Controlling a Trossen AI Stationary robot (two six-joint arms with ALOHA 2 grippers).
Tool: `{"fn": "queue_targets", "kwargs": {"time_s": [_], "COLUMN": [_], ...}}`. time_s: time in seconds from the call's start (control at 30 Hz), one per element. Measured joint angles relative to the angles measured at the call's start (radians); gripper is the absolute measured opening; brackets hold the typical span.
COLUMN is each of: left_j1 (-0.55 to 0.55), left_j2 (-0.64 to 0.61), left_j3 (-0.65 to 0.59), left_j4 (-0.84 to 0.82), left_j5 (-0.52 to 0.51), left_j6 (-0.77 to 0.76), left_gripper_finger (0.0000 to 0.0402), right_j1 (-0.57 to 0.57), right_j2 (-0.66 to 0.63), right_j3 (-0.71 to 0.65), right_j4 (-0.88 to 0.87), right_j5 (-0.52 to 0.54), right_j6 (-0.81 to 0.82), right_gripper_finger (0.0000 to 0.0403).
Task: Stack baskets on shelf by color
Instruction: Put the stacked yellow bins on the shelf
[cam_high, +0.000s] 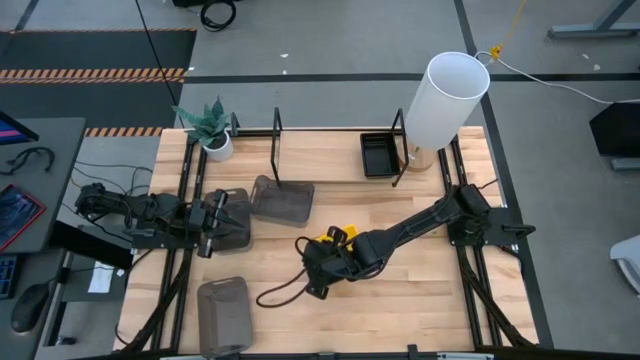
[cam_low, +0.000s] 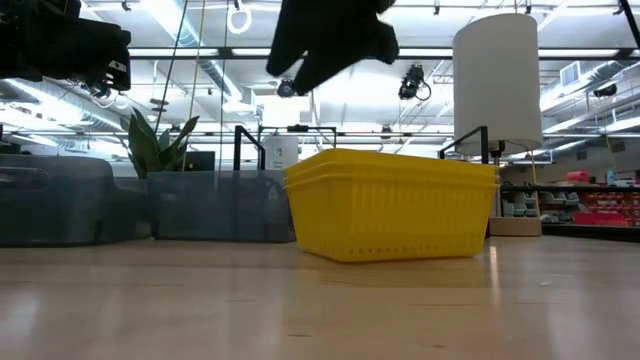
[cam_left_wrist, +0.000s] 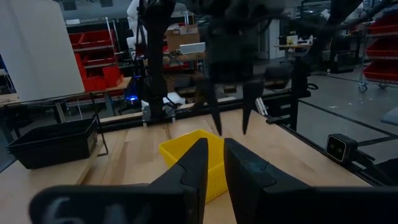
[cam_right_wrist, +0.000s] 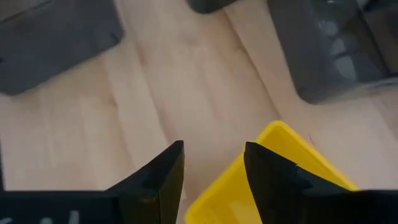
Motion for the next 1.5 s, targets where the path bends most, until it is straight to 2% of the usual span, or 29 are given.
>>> {"fn": "queue_targets", "kwargs": {"time_s": [0.27, 0.57, 0.9, 1.17, 1.27, 1.5], "left_j1": [0.0, 0.0, 0.0, 0.0, 0.0, 0.0], "left_j2": [0.0, 0.0, 0.0, 0.0, 0.0, 0.0], "left_j3": [0.0, 0.0, 0.0, 0.0, 0.0, 0.0], "left_j4": [0.0, 0.0, 0.0, 0.0, 0.0, 0.0], "left_j5": [0.0, 0.0, 0.0, 0.0, 0.0, 0.0], "left_j6": [0.0, 0.0, 0.0, 0.0, 0.0, 0.0], "left_gripper_finger": [0.0066, 0.0056, 0.0063, 0.0056, 0.0056, 0.0064], "right_j1": [-0.004, -0.004, -0.005, -0.005, -0.006, -0.004], "right_j2": [0.003, 0.003, 0.0, 0.0, 0.0, -0.001], "right_j3": [-0.151, -0.169, -0.157, -0.055, -0.001, 0.047], "right_j4": [0.07, 0.09, -0.208, -0.579, -0.621, -0.515], "right_j5": [0.0, -0.031, -0.204, -0.178, -0.166, -0.085], "right_j6": [0.096, 0.091, 0.05, 0.039, 0.033, -0.091], "right_gripper_finger": [0.0174, 0.0174, 0.0174, 0.0174, 0.0174, 0.0174]}}
